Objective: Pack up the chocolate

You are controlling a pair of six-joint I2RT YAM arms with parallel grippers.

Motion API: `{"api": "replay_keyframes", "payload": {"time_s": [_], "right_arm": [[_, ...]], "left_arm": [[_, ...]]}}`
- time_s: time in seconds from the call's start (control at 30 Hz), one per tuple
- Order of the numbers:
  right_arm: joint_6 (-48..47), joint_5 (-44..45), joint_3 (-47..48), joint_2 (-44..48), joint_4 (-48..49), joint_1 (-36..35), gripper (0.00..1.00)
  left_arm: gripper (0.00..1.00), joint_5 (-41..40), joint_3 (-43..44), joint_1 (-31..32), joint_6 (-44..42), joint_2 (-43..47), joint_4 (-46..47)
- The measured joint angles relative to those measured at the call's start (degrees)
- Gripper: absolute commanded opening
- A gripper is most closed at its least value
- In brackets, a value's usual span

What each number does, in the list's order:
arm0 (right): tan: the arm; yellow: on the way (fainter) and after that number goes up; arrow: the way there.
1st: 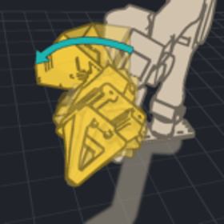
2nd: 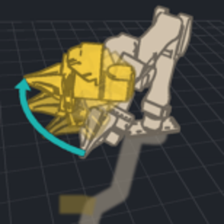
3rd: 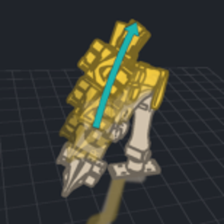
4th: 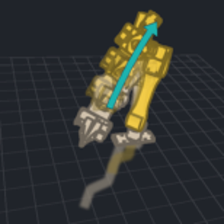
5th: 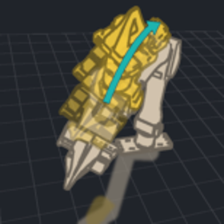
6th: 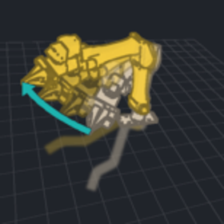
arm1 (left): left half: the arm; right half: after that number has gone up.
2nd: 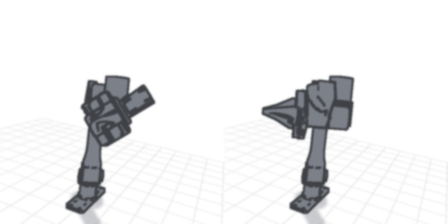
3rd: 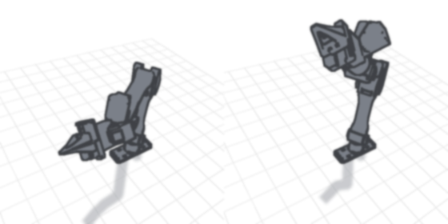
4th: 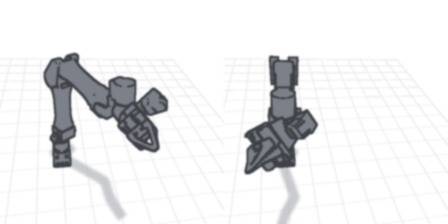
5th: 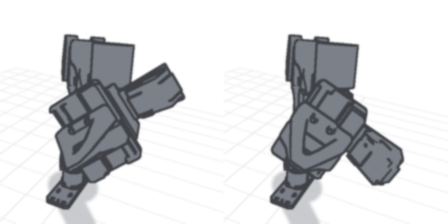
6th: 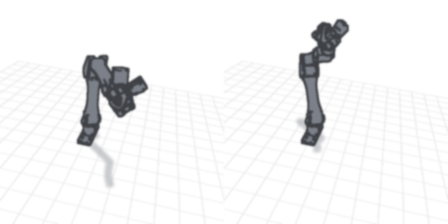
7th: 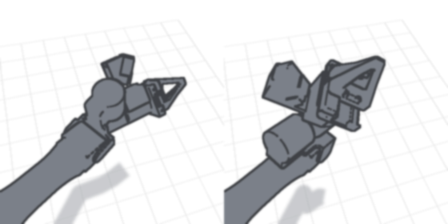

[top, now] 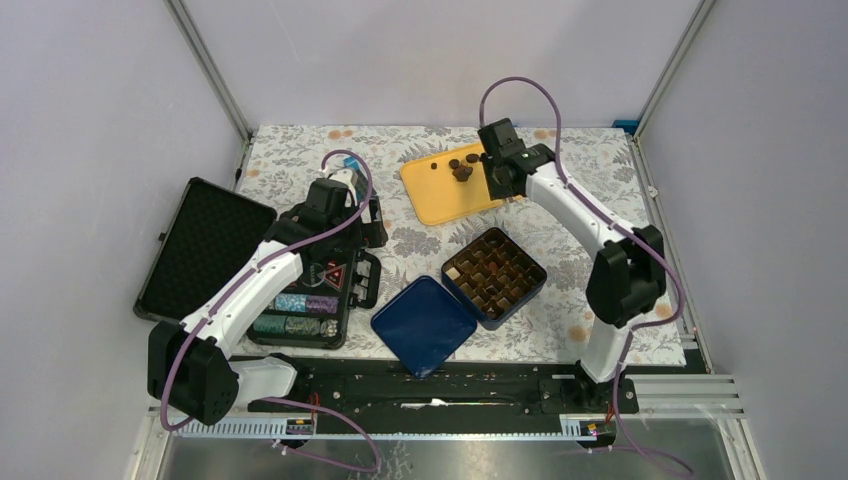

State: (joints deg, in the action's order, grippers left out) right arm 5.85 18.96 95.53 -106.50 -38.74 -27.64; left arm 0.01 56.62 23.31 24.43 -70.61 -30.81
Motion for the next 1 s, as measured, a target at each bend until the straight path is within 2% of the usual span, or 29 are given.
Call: {"api": "replay_keyframes", "payload": {"time_s": [0.23,0.37,0.5,0.8,0.9,1.0], "right_arm": [[0.42,-1.77,-5.99,9.42,-0.15,0.00,0.05],[0.59,-1.92,-6.58,10.95,-0.28,0.00,0.20],[0.87,-1.88,-6.54,9.22,-0.15,0.00,0.31],[1.03,-2.12,-3.63,1.36,-0.20,0.98,0.34],[1.05,-2.10,-2.67,0.07,-0.13,1.46,0.41],[1.05,-2.10,-2.14,-0.90,-0.02,1.66,0.44]], "left_arm": [[0.99,0.42,0.00,0.00,0.02,0.00,0.00],[0.99,1.16,0.00,0.00,0.02,0.00,0.00],[0.99,1.38,0.00,0.00,0.02,0.00,0.00],[0.99,1.31,0.00,0.00,0.02,0.15,0.00],[0.99,1.31,0.00,0.00,0.02,0.15,0.00],[0.99,1.31,0.00,0.00,0.02,0.15,0.00]]}}
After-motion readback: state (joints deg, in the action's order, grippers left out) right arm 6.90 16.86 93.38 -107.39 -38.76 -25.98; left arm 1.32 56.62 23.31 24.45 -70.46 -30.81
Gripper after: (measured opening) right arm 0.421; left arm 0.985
